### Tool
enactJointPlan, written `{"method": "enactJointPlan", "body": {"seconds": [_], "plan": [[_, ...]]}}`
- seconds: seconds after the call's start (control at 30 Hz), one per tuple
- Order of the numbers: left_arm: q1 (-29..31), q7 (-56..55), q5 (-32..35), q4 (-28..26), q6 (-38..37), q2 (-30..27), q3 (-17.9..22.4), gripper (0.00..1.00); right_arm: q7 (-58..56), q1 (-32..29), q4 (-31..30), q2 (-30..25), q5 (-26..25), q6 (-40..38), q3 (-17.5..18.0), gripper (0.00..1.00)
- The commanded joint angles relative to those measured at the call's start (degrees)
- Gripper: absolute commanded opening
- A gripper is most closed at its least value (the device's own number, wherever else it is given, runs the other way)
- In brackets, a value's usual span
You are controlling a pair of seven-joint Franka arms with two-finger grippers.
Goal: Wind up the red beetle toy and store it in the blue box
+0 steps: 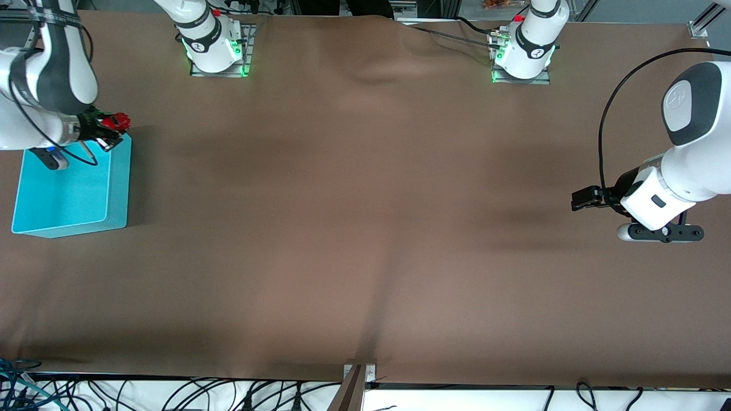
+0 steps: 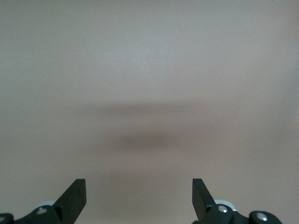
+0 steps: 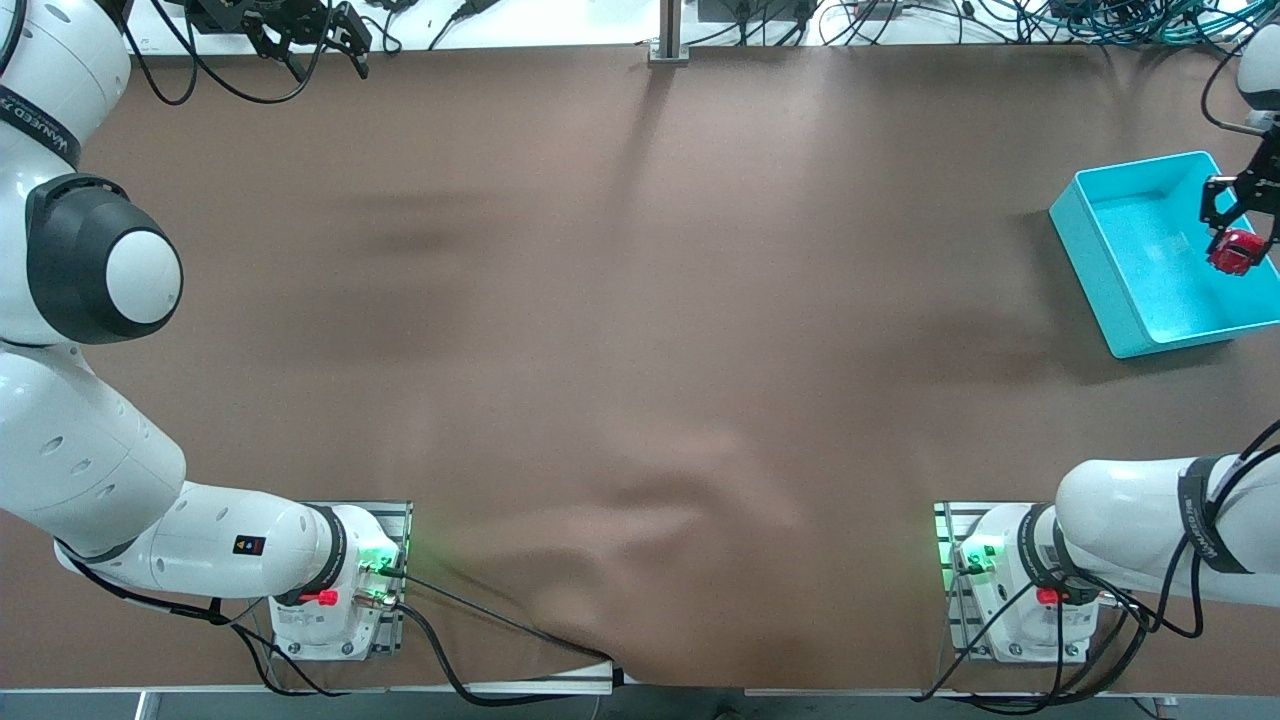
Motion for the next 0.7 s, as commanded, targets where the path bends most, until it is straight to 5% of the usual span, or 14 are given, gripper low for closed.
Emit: {"method": "enactJointPlan", "body": {"seconds": [0.0, 0.67], "plan": [[0.2, 0.0, -1.0, 0.8, -1.0, 0.1, 0.1, 1.0, -8.0, -4.8, 0.8, 1.1, -1.1, 4.1, 0.5, 0.0], [0.1, 0.0, -1.0, 0.7, -1.0, 0.0, 0.1, 1.0, -24.3, -11.6, 4.1, 9.4, -3.0, 13.0, 0.5, 0.0]]}}
